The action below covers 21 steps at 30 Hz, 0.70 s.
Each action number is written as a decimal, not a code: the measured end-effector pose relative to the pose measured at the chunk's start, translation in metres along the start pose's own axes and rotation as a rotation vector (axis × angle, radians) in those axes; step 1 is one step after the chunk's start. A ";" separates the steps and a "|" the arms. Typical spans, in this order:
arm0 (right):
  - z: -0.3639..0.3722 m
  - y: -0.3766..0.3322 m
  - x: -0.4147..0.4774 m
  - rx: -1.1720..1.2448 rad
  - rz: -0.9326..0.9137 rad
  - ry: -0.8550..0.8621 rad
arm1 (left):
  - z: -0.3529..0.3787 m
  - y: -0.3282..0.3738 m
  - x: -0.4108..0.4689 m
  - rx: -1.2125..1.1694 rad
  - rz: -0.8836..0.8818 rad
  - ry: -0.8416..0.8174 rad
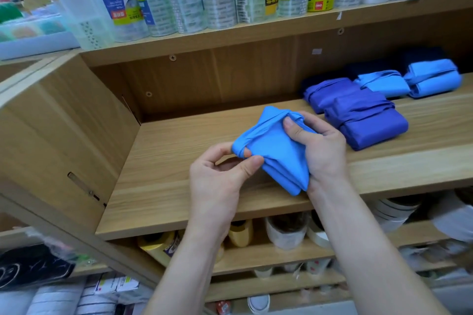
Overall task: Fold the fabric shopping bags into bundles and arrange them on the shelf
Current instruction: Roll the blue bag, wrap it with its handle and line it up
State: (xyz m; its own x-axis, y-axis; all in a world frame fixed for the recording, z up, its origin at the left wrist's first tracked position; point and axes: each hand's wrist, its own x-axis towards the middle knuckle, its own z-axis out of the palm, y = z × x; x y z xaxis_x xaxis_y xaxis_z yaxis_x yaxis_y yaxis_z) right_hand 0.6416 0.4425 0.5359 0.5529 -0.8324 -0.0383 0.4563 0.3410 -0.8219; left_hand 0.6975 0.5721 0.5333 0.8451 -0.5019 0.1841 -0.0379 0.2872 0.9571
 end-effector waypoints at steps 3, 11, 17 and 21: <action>0.003 0.000 -0.001 0.062 0.015 0.055 | 0.011 -0.006 0.004 -0.229 -0.071 0.033; 0.006 0.007 0.008 0.004 -0.078 0.182 | 0.017 -0.008 -0.001 -0.456 -0.181 -0.029; 0.007 0.017 0.020 -0.281 -0.268 0.285 | -0.001 -0.013 -0.001 0.547 0.307 -0.004; 0.007 0.020 0.015 -0.580 -0.494 0.302 | -0.010 -0.016 -0.005 1.069 0.722 -0.105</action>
State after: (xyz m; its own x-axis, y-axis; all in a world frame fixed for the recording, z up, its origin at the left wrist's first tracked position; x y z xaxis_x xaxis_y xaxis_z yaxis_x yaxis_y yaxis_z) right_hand 0.6641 0.4396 0.5226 0.1332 -0.9373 0.3220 0.1190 -0.3074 -0.9441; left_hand 0.6995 0.5783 0.5153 0.4110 -0.5830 0.7008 -0.9115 -0.2480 0.3282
